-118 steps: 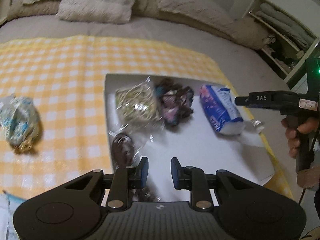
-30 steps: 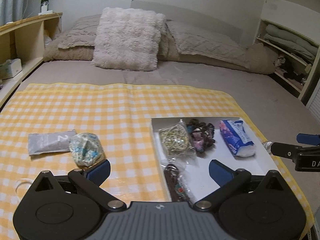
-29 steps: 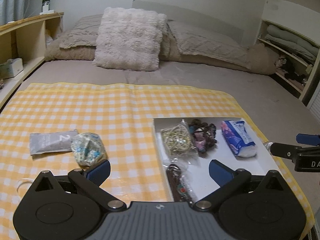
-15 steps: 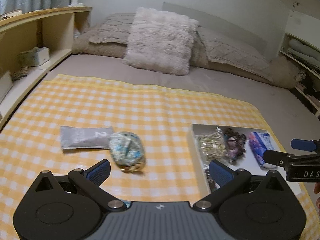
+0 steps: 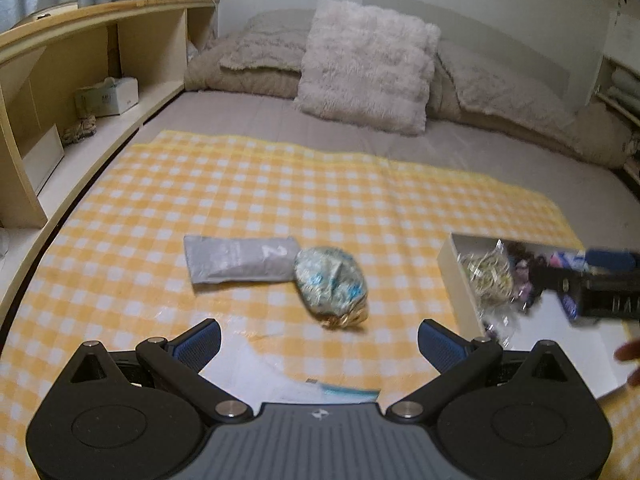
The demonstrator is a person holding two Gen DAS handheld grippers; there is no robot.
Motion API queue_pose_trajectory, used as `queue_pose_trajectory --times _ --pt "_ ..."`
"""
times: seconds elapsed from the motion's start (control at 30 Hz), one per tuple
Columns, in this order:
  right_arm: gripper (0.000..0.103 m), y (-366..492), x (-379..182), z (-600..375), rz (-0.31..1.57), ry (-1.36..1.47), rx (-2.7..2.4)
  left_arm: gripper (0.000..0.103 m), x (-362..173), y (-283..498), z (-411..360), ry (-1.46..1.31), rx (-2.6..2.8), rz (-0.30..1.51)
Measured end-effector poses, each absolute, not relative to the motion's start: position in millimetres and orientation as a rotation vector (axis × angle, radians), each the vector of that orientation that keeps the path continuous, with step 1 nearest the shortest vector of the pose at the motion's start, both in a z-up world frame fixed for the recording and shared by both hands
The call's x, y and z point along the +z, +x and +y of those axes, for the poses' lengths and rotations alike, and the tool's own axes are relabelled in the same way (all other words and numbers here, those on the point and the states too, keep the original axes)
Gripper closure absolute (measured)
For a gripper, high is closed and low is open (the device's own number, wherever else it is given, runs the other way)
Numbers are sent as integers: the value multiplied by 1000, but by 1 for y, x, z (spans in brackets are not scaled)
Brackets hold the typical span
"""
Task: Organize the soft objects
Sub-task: 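Move left tool to the white face mask while right tool moves to the floral pouch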
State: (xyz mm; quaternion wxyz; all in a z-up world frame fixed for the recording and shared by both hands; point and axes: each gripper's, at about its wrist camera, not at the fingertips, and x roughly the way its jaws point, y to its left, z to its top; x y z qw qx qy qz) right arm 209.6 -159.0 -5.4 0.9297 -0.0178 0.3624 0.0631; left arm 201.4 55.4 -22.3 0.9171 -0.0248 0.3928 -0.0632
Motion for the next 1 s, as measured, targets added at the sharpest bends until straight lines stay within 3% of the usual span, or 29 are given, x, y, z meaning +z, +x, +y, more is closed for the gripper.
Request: queue_pose_trajectory --times 0.6,0.87,1.0 --pt "0 247 -21 -111 671 92 245 0 -86 207 91 104 -158 999" --pt "0 275 -48 -89 752 99 360 0 -108 218 88 203 -253 1095" --pt "0 290 -62 -78 786 74 337 11 -114 224 93 188 -281 1113"
